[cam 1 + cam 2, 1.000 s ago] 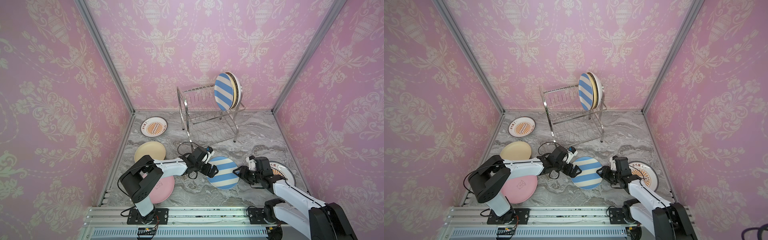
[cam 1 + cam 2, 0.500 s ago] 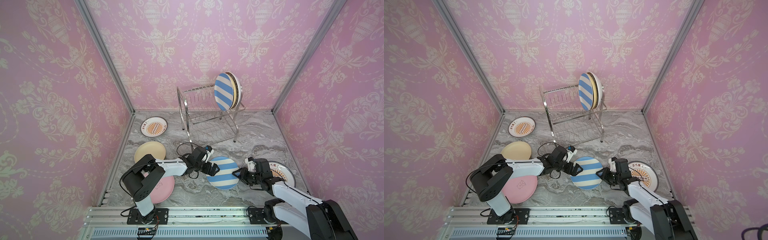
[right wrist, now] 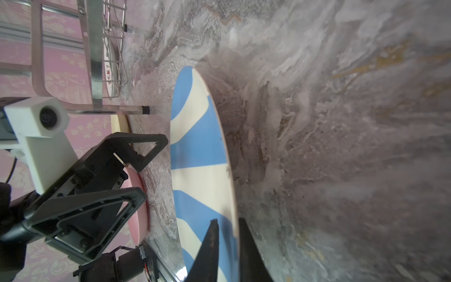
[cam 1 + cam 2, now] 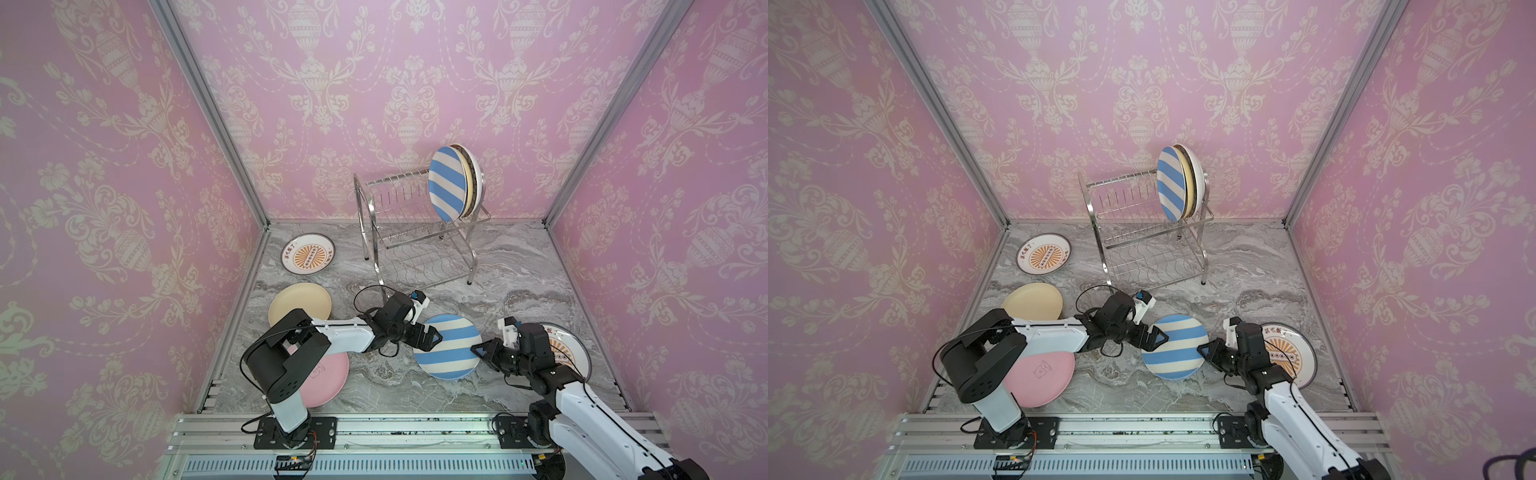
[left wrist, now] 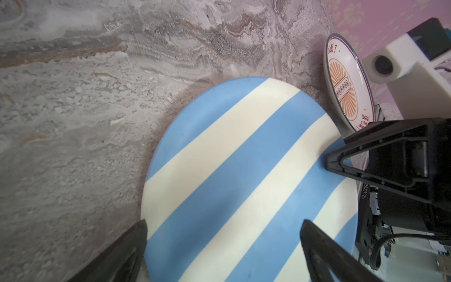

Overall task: Load plates into a dish rack
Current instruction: Pick up the plate from the center of the table.

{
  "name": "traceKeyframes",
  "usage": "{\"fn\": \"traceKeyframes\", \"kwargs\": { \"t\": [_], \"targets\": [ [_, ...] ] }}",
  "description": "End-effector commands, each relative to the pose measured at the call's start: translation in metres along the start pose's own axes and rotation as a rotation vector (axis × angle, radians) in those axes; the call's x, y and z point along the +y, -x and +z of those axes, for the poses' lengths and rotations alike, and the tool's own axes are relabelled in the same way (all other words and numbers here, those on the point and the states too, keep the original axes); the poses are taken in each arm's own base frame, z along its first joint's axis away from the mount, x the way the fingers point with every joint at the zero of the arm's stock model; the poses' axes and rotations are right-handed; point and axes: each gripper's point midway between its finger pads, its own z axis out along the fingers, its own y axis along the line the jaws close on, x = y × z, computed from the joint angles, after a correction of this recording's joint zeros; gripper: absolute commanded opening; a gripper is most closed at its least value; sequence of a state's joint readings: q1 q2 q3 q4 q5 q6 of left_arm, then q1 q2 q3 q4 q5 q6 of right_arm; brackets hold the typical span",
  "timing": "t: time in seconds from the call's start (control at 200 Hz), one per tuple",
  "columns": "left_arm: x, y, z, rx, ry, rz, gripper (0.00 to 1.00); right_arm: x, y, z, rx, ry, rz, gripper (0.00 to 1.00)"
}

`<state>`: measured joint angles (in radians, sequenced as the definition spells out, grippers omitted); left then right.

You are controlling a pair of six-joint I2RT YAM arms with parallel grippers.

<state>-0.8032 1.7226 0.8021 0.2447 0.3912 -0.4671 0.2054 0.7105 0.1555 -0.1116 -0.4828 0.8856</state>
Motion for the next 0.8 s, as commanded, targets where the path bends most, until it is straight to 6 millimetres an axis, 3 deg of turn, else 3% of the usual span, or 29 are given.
{"fn": "traceKeyframes", "kwargs": {
  "t": [0.0,0.2,0.45,0.545,0.796],
  "targets": [
    [-0.007,-0.004,0.004,0.007,-0.037,-0.010,0.99,-0.008,-0.005,-0.002,-0.008,-0.014,0.059,0.10],
    [-0.005,-0.001,-0.002,-0.032,-0.026,-0.034,0.99,-0.009,-0.003,-0.011,-0.005,-0.081,0.009,0.00],
    [-0.007,0.015,-0.018,-0.080,0.019,-0.008,0.99,0.013,0.017,-0.024,0.005,-0.156,-0.119,0.00],
    [-0.002,0.023,-0.034,-0.106,0.088,0.021,0.99,0.031,0.032,-0.039,0.001,-0.202,-0.212,0.00],
    [0.007,0.041,-0.079,-0.172,0.191,0.093,0.99,0.103,0.066,-0.089,-0.017,-0.219,-0.454,0.00]
  ]
}}
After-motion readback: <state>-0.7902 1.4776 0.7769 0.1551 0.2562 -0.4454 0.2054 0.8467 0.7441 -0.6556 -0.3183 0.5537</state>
